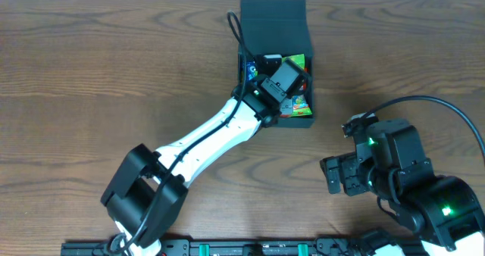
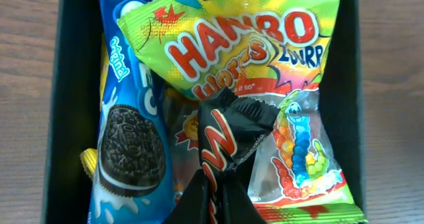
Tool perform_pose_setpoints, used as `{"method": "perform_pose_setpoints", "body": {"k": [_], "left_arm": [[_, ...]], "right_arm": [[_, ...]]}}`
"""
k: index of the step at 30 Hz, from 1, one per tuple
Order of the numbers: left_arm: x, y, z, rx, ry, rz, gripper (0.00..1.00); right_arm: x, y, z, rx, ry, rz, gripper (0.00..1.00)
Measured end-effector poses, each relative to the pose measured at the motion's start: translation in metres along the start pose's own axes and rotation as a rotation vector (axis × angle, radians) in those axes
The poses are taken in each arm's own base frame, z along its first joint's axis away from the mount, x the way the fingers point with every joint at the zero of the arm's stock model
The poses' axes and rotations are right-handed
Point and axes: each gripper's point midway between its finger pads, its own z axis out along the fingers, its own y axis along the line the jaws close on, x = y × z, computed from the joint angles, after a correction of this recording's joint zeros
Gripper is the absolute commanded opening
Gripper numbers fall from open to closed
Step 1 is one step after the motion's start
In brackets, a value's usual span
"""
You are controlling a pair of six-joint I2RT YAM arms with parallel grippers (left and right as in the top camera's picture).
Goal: Pack container
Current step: 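Carry the Mars bar over the box and lower it inside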
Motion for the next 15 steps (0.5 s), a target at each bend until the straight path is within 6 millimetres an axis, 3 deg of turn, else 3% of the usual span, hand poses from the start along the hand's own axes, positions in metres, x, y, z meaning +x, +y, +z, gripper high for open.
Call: {"method": "perform_pose_setpoints", "body": {"k": [15], "left_arm": [[-0.0086, 0.0015, 0.0088, -0.008, -0.035, -0.013, 0.06]], "right_arm": [[0.0000, -0.0001, 0.0000, 0.000, 0.000, 0.000, 0.99]]}}
